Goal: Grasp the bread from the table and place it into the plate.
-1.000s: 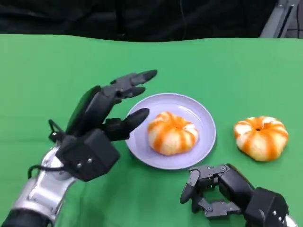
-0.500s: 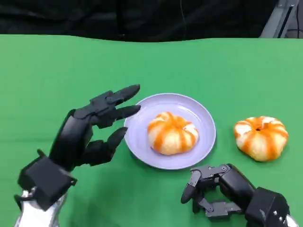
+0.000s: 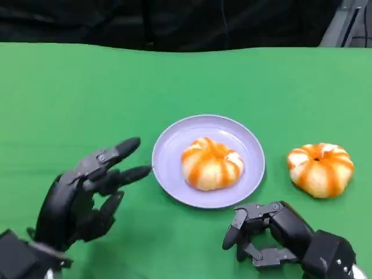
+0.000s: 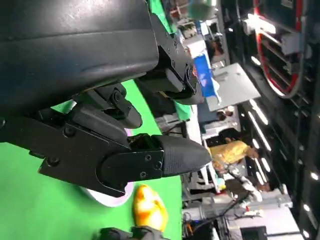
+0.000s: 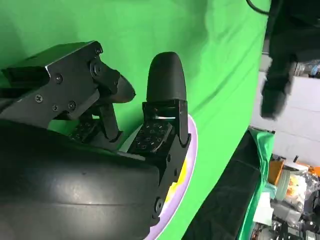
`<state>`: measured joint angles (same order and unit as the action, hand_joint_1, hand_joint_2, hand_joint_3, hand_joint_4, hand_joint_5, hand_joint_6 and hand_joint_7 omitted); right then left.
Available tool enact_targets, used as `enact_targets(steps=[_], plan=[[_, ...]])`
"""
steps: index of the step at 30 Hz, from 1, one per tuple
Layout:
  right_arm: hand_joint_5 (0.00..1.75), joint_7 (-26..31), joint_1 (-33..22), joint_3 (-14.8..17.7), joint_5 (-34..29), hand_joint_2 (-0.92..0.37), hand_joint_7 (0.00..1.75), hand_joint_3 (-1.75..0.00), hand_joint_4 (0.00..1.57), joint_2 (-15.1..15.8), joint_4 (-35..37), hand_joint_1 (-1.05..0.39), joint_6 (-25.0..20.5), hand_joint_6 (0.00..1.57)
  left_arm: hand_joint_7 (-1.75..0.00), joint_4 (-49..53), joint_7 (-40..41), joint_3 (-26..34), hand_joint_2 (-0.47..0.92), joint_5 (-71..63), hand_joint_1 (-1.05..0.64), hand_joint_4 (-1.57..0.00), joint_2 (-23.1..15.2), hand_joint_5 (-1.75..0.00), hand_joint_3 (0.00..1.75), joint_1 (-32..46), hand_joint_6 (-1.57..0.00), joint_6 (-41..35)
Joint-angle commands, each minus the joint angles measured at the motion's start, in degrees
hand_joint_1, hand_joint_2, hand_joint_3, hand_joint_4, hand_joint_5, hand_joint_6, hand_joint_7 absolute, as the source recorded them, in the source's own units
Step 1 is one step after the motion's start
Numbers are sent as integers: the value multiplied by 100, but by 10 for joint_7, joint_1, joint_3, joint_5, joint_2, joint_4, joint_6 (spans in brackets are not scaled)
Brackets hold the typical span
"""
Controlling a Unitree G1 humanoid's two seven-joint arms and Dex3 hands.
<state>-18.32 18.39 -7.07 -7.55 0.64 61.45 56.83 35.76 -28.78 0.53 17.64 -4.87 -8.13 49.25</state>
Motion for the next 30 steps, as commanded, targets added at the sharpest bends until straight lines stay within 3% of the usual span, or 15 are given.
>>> enact_targets(steps=[1,12,30], plan=[[126,-5,-4,4,12,-59,93,-102,103,5,-7,19,6,104,0,11,-10,15,92,-4,-79,-82,0,-1,59,2,-57,16],[128,-18,-15,6,22,-60,95,-101,101,10,-19,21,7,102,-1,63,-43,25,92,6,-76,-82,26,-1,62,29,-57,33],[130,-16,-15,3,19,-61,99,-101,99,11,-22,21,2,99,-1,113,-65,30,92,-12,-74,-87,34,-2,59,16,-58,56]])
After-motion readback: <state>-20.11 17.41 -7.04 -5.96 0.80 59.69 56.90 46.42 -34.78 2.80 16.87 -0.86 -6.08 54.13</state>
